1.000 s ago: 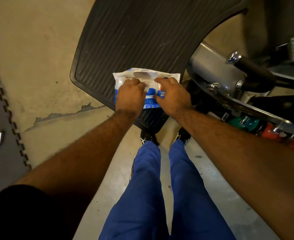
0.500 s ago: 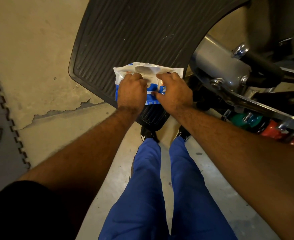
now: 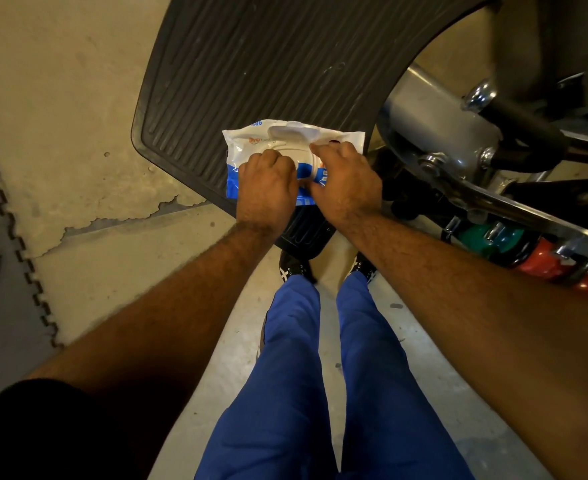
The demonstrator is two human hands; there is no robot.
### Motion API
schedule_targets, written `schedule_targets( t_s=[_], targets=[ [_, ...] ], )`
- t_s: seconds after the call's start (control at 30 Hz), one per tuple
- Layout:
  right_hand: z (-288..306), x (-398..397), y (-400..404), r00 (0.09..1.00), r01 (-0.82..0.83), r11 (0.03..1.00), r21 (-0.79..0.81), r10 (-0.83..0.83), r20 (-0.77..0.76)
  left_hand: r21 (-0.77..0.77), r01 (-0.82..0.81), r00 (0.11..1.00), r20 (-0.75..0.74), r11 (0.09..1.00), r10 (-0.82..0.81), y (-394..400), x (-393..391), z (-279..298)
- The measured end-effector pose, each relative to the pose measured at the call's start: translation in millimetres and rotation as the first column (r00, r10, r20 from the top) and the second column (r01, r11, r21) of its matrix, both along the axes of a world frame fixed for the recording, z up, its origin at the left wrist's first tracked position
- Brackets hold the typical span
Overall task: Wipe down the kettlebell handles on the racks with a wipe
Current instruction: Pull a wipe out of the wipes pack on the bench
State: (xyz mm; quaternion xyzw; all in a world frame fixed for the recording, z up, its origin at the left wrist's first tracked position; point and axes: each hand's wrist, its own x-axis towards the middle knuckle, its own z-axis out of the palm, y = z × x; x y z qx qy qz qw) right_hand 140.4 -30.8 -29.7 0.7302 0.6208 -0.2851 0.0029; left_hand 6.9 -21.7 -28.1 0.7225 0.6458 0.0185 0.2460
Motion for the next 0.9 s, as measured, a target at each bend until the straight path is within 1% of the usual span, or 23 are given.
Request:
schedule_targets(
  t_s=[0.17, 0.33, 0.4, 0.53, 0.6, 0.67, 0.7, 0.77, 0.83, 0.9],
  targets=[
    [-2.0, -3.6, -4.6, 0.998, -0.037, 0.999, -0.005, 0.037, 0.051, 0.0, -0.067, 0.996, -0.063, 0.998, 0.067, 4.8, -1.3, -0.8],
    [-4.2, -3.3, -4.2, 0.997, -0.048, 0.999, 0.003, 0.047, 0.065, -0.012, -0.106, 0.993, 0.06, 0.994, 0.106, 7.0, 3.5, 1.2],
    [-3.4, -3.2, -2.5, 0.997, -0.044, 0.999, -0.003, 0.044, 0.059, -0.017, -0.097, 0.992, 0.077, 0.995, 0.098, 4.1, 2.2, 0.7],
    [-4.5, -5.1, -2.2, 0.996, -0.036, 0.999, -0.019, 0.037, 0.079, 0.002, -0.092, 0.993, 0.071, 0.996, 0.092, 1.3, -1.9, 1.9],
    [-5.8, -5.4, -3.0, 0.997, -0.024, 1.0, -0.006, 0.025, 0.074, 0.015, -0.086, 0.995, 0.046, 0.996, 0.085, 2.7, -0.7, 2.7],
    [-7.4, -6.3, -3.0, 0.997, -0.025, 1.0, -0.009, 0.026, 0.07, 0.002, -0.071, 0.997, 0.003, 0.997, 0.071, 6.3, 2.5, 2.7],
    [-7.8, -6.8, -2.6, 0.997, -0.023, 1.0, -0.014, 0.024, 0.067, -0.013, -0.084, 0.996, 0.005, 0.996, 0.084, 8.9, 3.9, 3.1],
    [-8.5, -7.5, -1.8, 0.998, -0.008, 1.0, -0.007, 0.008, 0.055, -0.052, -0.123, 0.99, 0.058, 0.991, 0.126, 12.3, 5.6, 5.0],
    [-8.3, -7.5, -1.3, 0.999, 0.002, 1.0, -0.006, -0.001, 0.052, -0.08, -0.134, 0.979, 0.142, 0.988, 0.144, 10.5, 3.2, 6.6],
    [-7.7, -7.2, -0.7, 0.998, -0.005, 1.0, -0.016, 0.006, 0.064, -0.1, -0.134, 0.969, 0.194, 0.986, 0.151, 7.8, -2.1, 7.9]
  ],
)
